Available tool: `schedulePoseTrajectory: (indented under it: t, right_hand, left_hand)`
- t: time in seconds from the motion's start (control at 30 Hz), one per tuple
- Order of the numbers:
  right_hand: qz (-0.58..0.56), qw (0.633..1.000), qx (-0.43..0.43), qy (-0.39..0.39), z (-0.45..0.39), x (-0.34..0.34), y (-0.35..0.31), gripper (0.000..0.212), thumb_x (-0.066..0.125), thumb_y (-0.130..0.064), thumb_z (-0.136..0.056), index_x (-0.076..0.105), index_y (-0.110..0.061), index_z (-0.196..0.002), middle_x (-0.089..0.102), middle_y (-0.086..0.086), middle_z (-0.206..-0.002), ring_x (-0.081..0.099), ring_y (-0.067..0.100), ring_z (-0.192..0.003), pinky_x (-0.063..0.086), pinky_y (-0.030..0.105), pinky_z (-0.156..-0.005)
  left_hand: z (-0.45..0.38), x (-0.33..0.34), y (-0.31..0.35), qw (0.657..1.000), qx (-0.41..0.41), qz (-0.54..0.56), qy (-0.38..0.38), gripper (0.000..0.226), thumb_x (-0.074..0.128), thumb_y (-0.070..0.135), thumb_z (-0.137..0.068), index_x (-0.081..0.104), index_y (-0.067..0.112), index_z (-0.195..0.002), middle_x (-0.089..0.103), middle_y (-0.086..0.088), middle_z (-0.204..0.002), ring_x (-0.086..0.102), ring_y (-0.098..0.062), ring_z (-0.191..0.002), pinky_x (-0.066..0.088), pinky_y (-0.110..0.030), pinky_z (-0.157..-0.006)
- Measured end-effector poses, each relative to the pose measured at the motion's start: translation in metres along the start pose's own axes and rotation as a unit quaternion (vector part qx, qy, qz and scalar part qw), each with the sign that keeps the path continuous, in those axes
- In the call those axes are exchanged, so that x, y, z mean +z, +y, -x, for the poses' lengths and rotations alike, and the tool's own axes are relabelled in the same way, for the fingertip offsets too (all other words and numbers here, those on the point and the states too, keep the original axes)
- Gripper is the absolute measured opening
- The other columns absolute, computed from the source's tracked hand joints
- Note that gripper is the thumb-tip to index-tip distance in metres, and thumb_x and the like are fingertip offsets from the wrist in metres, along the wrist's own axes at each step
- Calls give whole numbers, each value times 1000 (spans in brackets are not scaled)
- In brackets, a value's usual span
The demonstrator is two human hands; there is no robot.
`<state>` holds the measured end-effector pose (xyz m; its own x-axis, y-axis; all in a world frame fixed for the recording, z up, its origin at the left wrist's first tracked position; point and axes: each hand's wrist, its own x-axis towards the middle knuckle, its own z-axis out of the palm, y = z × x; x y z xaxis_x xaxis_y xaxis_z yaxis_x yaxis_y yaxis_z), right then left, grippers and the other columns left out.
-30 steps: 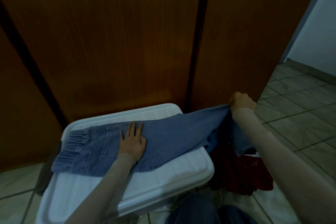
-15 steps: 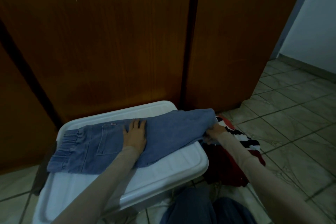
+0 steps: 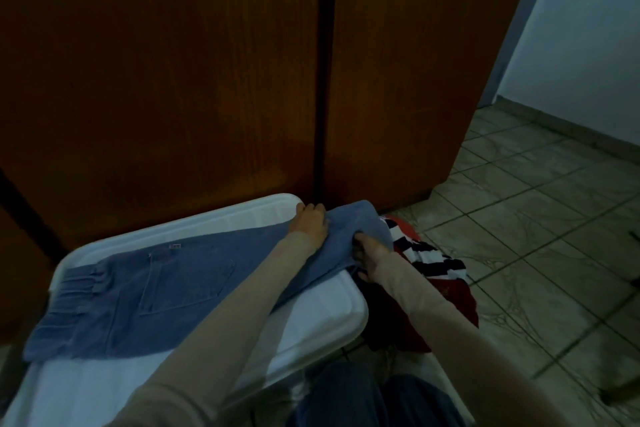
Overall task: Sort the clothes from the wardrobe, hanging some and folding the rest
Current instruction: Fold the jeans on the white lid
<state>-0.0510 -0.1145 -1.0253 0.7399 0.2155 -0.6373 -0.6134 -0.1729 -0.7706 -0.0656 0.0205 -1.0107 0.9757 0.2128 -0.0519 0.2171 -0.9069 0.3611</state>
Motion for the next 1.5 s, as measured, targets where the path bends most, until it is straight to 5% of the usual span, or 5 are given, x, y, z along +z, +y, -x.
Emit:
schedulePoseTrajectory:
  t: [0.37,0.53,0.67,1.1,1.5]
  right_hand:
    - [-210,974,-86,-3,-10,1,-12,35,59,0,-87,48,1,-120,56,21,-123,60,32,-94,51,38,-76]
    - [-123,979,-90,136,-8,-19,-7,29,63,-1,-82,43,-13,-99,53,13,-86,50,22,-65,47,31,-57]
    - [132,971,-72,187,-3,-24,-3,45,65,-7,-83,44,-5,-123,45,20,-130,49,34,-112,43,37,-91]
    - [765,571,-299,10,17,53,27,58,12,-47,-100,-12,-25,-149,-22,-4,-155,-21,15,-142,-14,62,-107]
    - [743,573,-327,-114,48,131,60,61,13,-54,-98,-18,-31,-146,-24,-9,-154,-22,18,-142,-15,56,-111]
  left_hand:
    - [-10,-19,-11,990,-13,137,-7,27,30,15,-102,40,1,-123,54,-23,-117,53,-34,-107,41,-37,-86]
    - [-12,-13,2,992,-18,93,79,24,31,12,-100,40,4,-122,46,-21,-122,40,-32,-115,39,-43,-90]
    - [1,10,-1,988,-66,87,110,31,33,10,-98,35,13,-129,34,-15,-134,30,-28,-126,26,-49,-105]
    - [85,12,-104,993,-77,-77,-43,58,15,51,-99,-10,32,-148,-18,2,-157,-15,-14,-144,-13,-56,-112]
    - [173,-37,-193,966,-151,-207,-29,118,-30,78,-45,-8,27,-150,-15,-3,-157,-15,-20,-145,-29,-51,-102]
